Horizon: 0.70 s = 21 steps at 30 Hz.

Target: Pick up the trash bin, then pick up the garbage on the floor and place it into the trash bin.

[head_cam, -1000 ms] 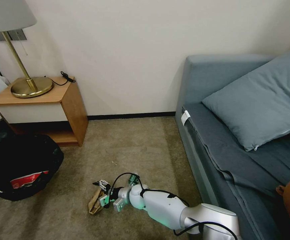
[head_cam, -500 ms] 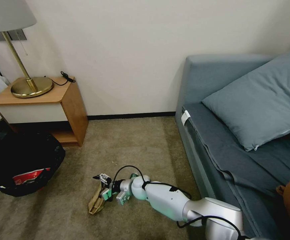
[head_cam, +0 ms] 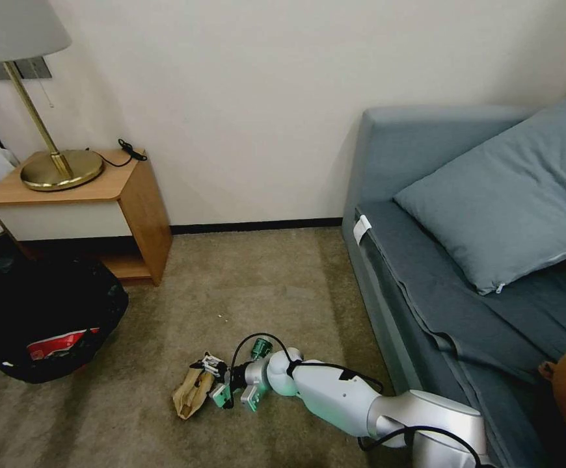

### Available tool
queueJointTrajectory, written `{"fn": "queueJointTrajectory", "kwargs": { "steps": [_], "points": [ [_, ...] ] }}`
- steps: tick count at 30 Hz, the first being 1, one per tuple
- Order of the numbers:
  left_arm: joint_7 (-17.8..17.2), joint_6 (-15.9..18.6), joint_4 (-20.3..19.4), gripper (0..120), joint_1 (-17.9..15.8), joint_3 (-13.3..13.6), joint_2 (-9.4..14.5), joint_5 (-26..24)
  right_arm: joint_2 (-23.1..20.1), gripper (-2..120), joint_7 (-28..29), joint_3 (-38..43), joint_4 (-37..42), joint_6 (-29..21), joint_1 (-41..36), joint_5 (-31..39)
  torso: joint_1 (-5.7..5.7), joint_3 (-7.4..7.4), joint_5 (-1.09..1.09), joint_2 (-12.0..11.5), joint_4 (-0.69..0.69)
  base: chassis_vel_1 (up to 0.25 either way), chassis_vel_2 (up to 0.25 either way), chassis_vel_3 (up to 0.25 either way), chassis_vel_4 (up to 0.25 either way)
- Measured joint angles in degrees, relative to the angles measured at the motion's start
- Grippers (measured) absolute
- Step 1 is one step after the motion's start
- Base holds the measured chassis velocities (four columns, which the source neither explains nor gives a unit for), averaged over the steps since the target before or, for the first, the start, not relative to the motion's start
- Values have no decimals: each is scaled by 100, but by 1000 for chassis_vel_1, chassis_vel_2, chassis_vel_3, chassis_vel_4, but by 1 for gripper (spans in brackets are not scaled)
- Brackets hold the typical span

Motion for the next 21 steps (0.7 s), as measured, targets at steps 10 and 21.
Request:
{"fn": "queueJointTrajectory", "kwargs": {
  "steps": [10,21],
  "points": [
    [13,-9,53,4,-56,80,-14,33,-136,100,-46,99,104,157,1,-146,0,0,-1,0,-1,0,0,0,0],
    [14,-10,117,4,-133,116,-27,69,-340,100,-115,158,288,376,46,-255,0,0,-1,-1,1,0,0,0,0]
  ]
}}
